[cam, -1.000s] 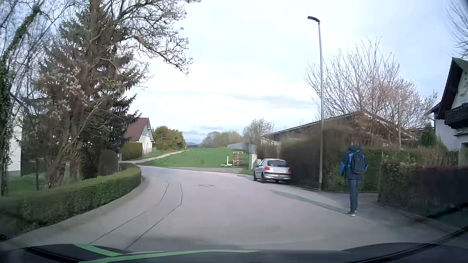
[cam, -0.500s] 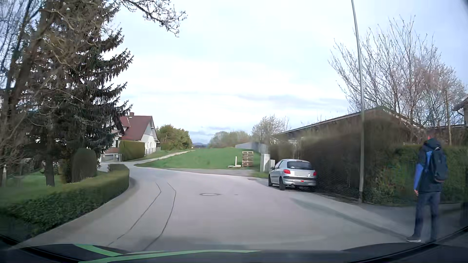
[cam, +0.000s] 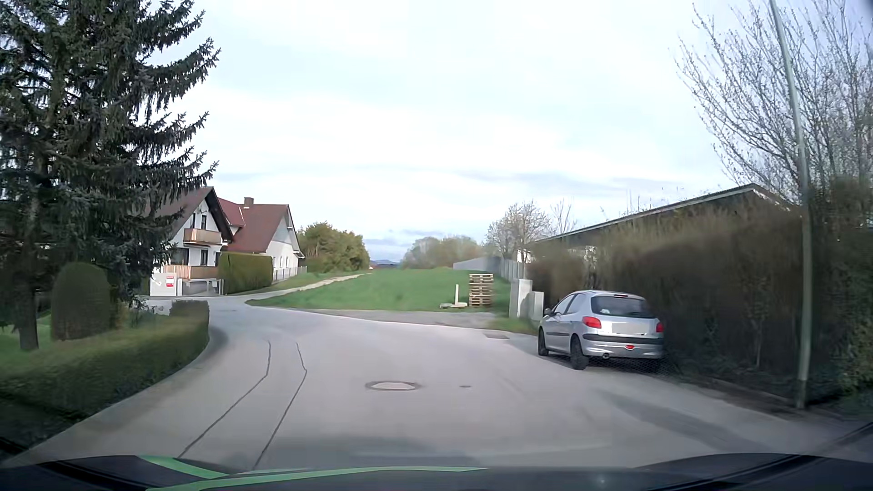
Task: Follow the waypoints while adhering to traffic rules and regulations
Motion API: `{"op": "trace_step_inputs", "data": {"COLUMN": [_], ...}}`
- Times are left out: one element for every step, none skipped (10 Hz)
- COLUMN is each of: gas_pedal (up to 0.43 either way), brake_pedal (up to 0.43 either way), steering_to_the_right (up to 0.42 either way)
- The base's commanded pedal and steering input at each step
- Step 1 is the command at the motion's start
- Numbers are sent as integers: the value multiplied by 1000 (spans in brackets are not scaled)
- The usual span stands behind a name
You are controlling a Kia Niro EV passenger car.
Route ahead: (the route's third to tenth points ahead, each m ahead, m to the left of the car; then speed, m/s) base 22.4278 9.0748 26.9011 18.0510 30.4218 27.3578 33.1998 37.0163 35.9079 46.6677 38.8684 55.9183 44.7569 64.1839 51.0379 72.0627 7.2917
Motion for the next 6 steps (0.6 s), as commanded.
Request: {"op": "trace_step_inputs", "data": {"gas_pedal": [8, 8, 8, 8, 8, 8], "brake_pedal": [0, 0, 0, 0, 0, 0], "steering_to_the_right": [-29, -31, -38, -46, -55, -64]}}
